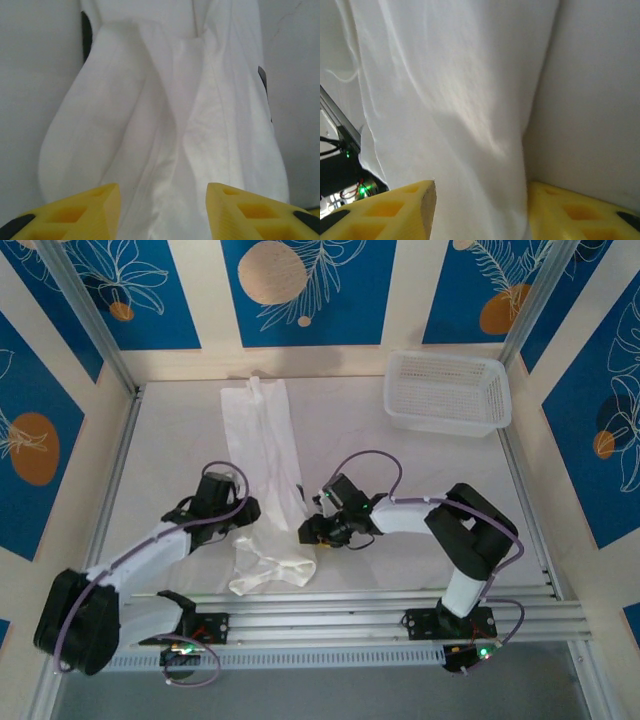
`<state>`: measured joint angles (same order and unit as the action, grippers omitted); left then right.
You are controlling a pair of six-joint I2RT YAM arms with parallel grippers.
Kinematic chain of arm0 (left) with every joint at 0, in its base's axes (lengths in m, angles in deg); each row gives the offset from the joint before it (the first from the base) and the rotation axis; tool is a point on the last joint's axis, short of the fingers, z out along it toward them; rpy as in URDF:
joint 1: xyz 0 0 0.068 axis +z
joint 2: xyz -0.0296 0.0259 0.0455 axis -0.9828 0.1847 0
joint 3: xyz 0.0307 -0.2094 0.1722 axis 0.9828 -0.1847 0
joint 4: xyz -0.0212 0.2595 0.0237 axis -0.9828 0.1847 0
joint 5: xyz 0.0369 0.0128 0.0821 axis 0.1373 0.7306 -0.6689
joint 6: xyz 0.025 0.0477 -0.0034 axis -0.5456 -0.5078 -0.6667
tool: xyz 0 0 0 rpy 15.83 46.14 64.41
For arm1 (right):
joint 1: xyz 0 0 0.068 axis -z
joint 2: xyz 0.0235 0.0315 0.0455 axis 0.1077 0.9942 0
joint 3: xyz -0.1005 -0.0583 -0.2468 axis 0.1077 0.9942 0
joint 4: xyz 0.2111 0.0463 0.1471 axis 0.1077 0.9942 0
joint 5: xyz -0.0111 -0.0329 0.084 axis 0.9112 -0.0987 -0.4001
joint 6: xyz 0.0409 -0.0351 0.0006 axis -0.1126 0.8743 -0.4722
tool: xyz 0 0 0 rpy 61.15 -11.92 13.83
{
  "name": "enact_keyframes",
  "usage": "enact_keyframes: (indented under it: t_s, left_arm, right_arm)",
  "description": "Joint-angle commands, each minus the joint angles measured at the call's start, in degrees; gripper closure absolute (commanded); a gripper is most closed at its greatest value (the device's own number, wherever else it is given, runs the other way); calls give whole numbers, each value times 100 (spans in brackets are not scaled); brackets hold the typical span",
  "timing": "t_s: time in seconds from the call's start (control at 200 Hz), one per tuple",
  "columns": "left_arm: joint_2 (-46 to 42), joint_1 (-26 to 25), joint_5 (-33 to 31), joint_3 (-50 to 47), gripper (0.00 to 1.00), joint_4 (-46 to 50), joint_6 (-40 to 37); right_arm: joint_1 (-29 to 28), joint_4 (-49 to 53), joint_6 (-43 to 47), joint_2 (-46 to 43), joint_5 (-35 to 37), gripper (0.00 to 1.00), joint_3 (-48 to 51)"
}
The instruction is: Fold the inside-out t-shirt
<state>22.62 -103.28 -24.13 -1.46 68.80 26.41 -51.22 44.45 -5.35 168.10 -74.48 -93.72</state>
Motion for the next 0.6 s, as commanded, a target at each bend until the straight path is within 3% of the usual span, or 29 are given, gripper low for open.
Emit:
enact_keyframes:
  t_s: [0.0, 0.065, 0.15, 0.195, 0.25, 0.465, 0.595]
  left_arm:
    - [-581, -33, -302, -148, 50, 362, 82]
    - [-804, -25, -573, -202, 49, 709, 230]
    - [-883, 18, -846, -199, 48, 1217, 466]
    - [-851, 64, -845, -228, 48, 1341, 532]
    - [-770, 108, -672, -359, 47, 1207, 525]
    - [67, 142, 336, -588, 45, 159, 490]
    - [519, 142, 541, -597, 45, -202, 595]
  right_arm:
    - [12, -152, 84, 229, 216, 49, -72]
    - [26, -192, 131, 345, 47, 58, -190]
    - [21, -259, 105, 392, -110, 80, -241]
    - [21, -324, 67, 323, -143, 92, -200]
    - [21, -393, 49, 226, -162, 99, -129]
    - [21, -452, 72, 232, -377, 100, -116]
    - [4, -426, 56, 321, -444, 100, -225]
